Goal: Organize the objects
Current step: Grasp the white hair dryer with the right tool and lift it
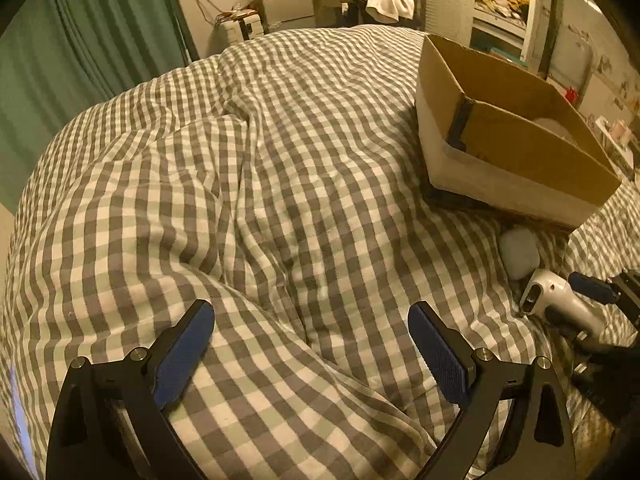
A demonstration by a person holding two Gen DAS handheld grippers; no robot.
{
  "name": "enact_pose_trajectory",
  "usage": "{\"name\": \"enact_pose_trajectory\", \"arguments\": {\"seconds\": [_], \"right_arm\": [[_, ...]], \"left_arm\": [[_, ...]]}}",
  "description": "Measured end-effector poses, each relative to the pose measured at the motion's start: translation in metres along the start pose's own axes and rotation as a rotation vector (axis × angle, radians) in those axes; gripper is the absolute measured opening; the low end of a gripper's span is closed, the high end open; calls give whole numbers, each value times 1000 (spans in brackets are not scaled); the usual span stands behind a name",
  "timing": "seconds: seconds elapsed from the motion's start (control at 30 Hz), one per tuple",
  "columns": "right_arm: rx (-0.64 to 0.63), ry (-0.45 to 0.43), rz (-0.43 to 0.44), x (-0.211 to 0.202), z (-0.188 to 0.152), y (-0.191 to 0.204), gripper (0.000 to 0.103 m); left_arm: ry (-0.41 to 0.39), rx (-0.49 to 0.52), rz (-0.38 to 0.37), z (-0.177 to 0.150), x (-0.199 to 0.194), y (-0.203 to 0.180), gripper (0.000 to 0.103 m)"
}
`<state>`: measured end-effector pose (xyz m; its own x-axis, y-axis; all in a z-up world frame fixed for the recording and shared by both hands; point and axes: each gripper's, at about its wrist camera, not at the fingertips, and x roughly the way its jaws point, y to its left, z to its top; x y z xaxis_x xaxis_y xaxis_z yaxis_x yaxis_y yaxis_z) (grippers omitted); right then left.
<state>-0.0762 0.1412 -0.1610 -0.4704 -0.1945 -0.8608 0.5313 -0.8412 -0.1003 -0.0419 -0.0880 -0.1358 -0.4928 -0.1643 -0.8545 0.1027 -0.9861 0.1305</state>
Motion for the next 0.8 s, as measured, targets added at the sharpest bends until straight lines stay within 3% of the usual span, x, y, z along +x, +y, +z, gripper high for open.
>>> {"name": "enact_pose_trajectory", "arguments": {"seconds": [0.03, 0.07, 0.2, 0.3, 0.37, 0.47, 0.57, 0.8], "right_arm": [[-12, 4, -9, 1, -5, 3, 59], [-24, 13, -18, 6, -5, 6, 60], [22, 23, -7, 19, -8, 2, 57], [39, -12, -33, 2, -5, -10, 57], [48, -44, -58, -16, 0, -22, 43], [85, -61, -80, -39, 6, -46, 44], [130, -81, -111, -45, 11, -67, 44], [194, -68, -40, -29, 6, -86, 44]], "left_arm": [[1, 4, 1, 0, 1, -1, 100], [2, 7, 2, 1, 1, -2, 100], [7, 28, 1, 5, 4, -9, 100], [-10, 63, -10, 12, 3, -24, 100], [-23, 91, -26, 16, 2, -38, 100], [-5, 134, -18, 23, 11, -67, 100], [-10, 141, -77, 29, 21, -94, 100], [-22, 214, -157, 29, 48, -155, 100]]}}
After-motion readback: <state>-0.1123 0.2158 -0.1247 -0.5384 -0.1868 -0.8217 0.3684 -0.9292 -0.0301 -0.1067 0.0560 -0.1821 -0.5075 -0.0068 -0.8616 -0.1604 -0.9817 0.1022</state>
